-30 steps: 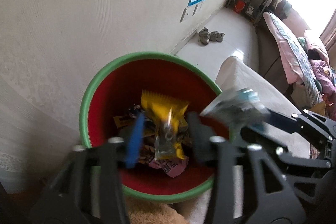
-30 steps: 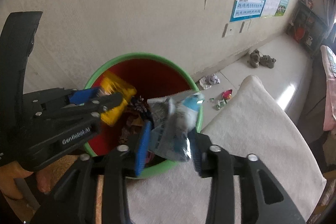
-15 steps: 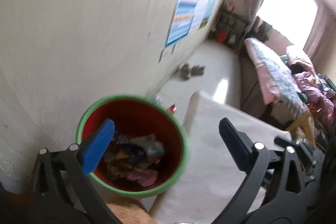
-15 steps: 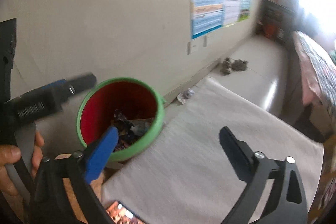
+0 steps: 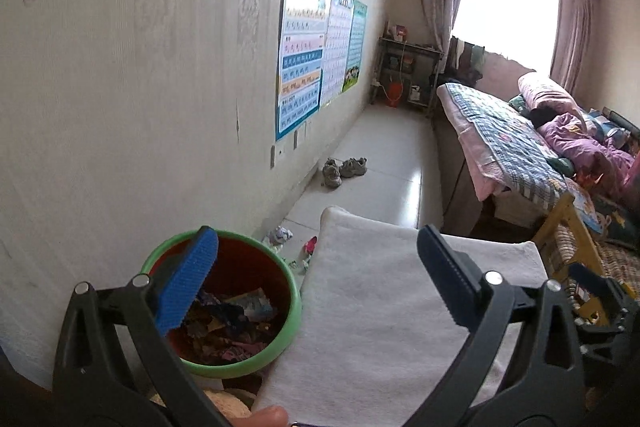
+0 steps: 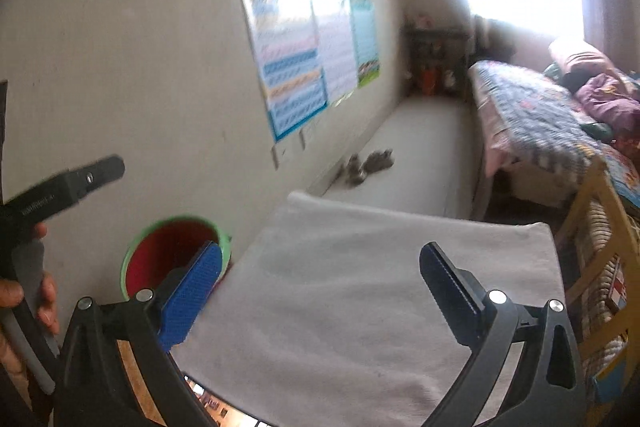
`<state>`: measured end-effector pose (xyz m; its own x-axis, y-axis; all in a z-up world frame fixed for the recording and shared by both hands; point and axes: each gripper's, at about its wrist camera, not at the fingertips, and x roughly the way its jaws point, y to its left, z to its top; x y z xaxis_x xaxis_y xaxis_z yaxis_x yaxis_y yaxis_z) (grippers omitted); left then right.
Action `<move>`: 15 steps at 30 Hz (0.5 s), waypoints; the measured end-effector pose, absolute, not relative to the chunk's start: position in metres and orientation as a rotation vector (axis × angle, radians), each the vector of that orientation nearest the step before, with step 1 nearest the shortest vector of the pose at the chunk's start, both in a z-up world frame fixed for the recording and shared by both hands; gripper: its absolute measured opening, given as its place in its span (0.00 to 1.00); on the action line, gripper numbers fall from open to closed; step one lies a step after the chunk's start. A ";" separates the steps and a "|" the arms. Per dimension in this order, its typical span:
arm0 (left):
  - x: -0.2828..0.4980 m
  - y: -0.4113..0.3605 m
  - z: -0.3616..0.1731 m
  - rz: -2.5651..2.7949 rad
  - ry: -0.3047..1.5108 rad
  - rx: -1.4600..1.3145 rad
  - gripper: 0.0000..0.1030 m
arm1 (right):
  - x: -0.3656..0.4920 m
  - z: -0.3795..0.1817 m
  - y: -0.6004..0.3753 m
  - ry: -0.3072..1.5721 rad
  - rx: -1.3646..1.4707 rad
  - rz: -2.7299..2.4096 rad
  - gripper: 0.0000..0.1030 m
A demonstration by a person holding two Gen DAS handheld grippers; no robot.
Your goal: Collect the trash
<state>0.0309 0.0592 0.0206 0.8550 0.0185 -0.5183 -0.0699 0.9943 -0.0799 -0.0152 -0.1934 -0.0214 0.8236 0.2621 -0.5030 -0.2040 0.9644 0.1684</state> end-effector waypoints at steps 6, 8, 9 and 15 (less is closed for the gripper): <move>0.015 0.038 0.034 0.067 0.483 -0.059 0.95 | -0.038 -0.003 -0.212 0.355 0.094 0.131 0.93; 0.013 0.035 0.038 0.078 0.465 -0.057 0.95 | -0.040 0.001 -0.212 0.336 0.052 0.092 0.93; 0.012 0.034 0.038 0.078 0.463 -0.062 0.95 | -0.041 0.001 -0.212 0.328 0.034 0.071 0.93; 0.007 0.030 0.043 0.135 0.443 -0.048 0.95 | -0.048 0.000 -0.216 0.299 0.017 0.051 0.93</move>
<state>0.0074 0.0302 0.0427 0.8944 0.1199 -0.4308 -0.1410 0.9899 -0.0172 -0.0485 -0.2160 -0.0002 0.9544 0.0524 -0.2939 -0.0473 0.9986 0.0245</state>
